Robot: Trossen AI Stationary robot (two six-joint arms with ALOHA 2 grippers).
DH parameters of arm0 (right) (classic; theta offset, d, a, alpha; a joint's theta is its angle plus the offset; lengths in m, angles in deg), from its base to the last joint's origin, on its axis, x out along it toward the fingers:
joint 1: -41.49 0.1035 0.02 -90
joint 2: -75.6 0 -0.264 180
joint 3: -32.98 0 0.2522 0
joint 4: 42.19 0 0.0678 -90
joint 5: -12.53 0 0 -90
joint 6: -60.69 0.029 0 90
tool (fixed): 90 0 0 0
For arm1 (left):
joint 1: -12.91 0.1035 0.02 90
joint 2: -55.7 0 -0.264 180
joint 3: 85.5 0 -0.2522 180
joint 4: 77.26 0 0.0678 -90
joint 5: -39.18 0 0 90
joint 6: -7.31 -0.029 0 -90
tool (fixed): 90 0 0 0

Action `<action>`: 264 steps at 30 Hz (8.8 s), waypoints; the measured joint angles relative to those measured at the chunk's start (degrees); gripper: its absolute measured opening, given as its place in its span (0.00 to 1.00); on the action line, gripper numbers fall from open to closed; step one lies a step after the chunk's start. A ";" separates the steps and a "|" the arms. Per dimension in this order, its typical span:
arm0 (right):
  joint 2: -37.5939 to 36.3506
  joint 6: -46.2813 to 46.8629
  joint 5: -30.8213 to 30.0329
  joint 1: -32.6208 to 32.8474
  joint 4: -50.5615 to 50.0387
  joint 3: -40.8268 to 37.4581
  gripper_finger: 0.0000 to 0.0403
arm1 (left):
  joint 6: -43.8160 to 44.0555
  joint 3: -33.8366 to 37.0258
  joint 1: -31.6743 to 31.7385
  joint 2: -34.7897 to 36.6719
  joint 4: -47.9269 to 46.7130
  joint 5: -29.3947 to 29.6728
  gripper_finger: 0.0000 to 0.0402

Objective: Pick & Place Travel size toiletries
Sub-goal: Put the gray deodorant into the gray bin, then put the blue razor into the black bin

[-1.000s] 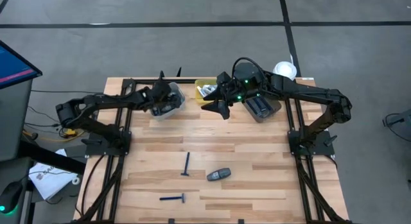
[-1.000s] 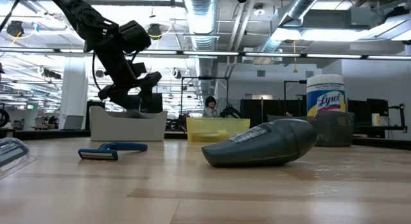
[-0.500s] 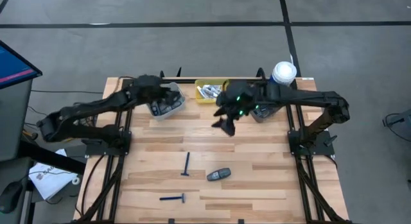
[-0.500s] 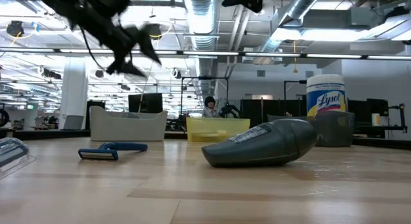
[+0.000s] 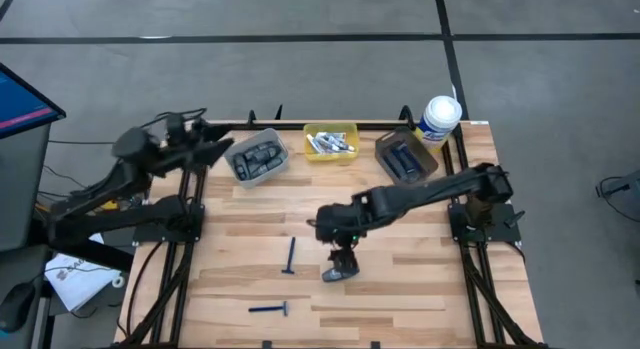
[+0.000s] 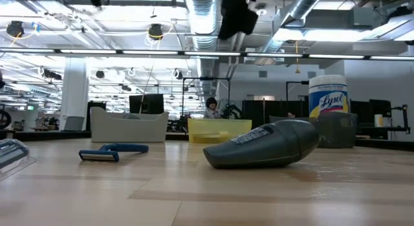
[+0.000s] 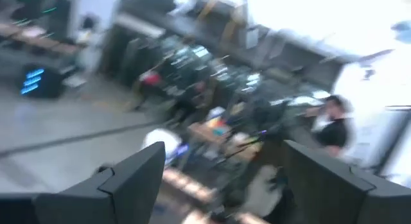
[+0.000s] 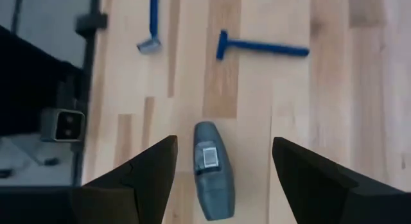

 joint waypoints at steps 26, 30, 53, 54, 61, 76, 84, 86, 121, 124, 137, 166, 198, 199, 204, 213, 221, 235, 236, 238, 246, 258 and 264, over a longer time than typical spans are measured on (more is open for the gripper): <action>14.23 -2.41 -3.81 5.93 -5.94 0.10 0.70 | -4.74 -5.35 -33.58 -13.74 4.90 -9.81 0.75; 15.19 -2.40 -4.07 5.73 -5.02 0.15 0.76 | -4.71 -5.37 -34.49 -14.37 5.17 -8.68 0.75; 21.19 -3.12 -4.00 7.22 -7.97 0.50 0.62 | -5.81 -5.37 -34.75 -11.19 5.77 -4.29 0.75; 21.21 -3.60 -3.90 7.20 -8.20 0.75 0.62 | -5.82 -5.37 -34.75 -11.17 5.78 -4.30 0.75; 21.50 -4.96 -2.73 5.95 -11.20 3.98 0.62 | -5.92 -5.37 -34.75 -11.19 5.76 -4.29 0.75; 21.31 -0.77 -3.41 6.91 -17.28 0.35 0.62 | -5.86 -5.37 -34.75 -11.19 5.78 -4.28 0.75; 20.69 5.07 -3.58 8.30 -13.83 -3.63 0.58 | -5.80 -5.37 -34.75 -11.19 5.78 -3.98 0.75; 20.69 6.01 -3.71 8.50 -13.65 -3.67 0.50 | -5.79 -5.37 -34.75 -11.19 5.80 -3.56 0.75; 18.28 -1.15 -10.37 -19.18 14.42 19.02 0.47 | -18.40 -5.30 -34.58 -1.12 2.80 13.19 0.75; 21.68 -1.97 -10.47 -22.57 18.18 23.63 0.47 | -18.40 -5.30 -34.58 -0.24 2.88 13.60 0.75; 35.90 -1.95 -10.99 -29.11 22.16 39.23 0.47 | -22.68 -5.33 -34.58 1.26 2.77 17.61 0.75; 6.60 -2.97 -15.25 -28.73 -7.11 40.47 0.89 | -6.96 -3.36 -34.83 -5.03 -30.15 25.79 0.75; -11.53 -9.49 -22.45 -14.51 -15.47 40.19 0.83 | 18.01 -3.22 -73.34 -65.67 0.18 28.55 0.75; -11.53 -9.51 -22.47 -14.51 -15.71 40.19 0.83 | 17.97 -4.34 -73.49 -67.09 -0.73 29.39 0.75; -11.53 -10.08 -22.45 -14.51 -16.67 40.19 0.83 | 18.99 -8.07 -73.70 -73.36 -2.12 30.34 0.75; -11.51 -10.05 -22.45 -14.51 -18.77 40.19 0.83 | 22.81 -11.75 -74.13 -78.94 -5.30 33.89 0.69; -11.51 -9.53 -22.43 -14.51 -21.85 40.19 0.83 | 22.58 -11.29 -74.01 -79.08 -8.44 34.91 0.35; -11.51 -9.71 -22.31 -12.19 -23.47 40.19 0.83 | 22.29 -10.85 -69.46 -75.01 -9.54 31.84 0.05; -11.51 -9.89 -22.29 -12.12 -23.65 40.19 0.83 | 21.63 -10.64 -68.79 -74.08 -10.42 32.44 0.05; -11.51 -9.92 -22.29 -11.66 -23.95 40.19 0.83 | 21.02 -10.69 -67.55 -72.05 -9.87 33.18 0.05; -11.51 -9.71 -22.34 -10.32 -30.12 40.18 0.83 | 16.26 -10.87 -63.80 -61.60 -9.61 34.83 0.01; -11.49 -7.91 -22.47 -8.00 -31.40 39.78 0.83 | -7.04 -10.94 -54.95 -45.88 -10.06 38.60 0.00; -11.68 -7.96 -22.48 -8.37 -23.95 32.39 0.80 | -16.46 -10.94 -45.78 -36.27 -7.42 39.66 0.00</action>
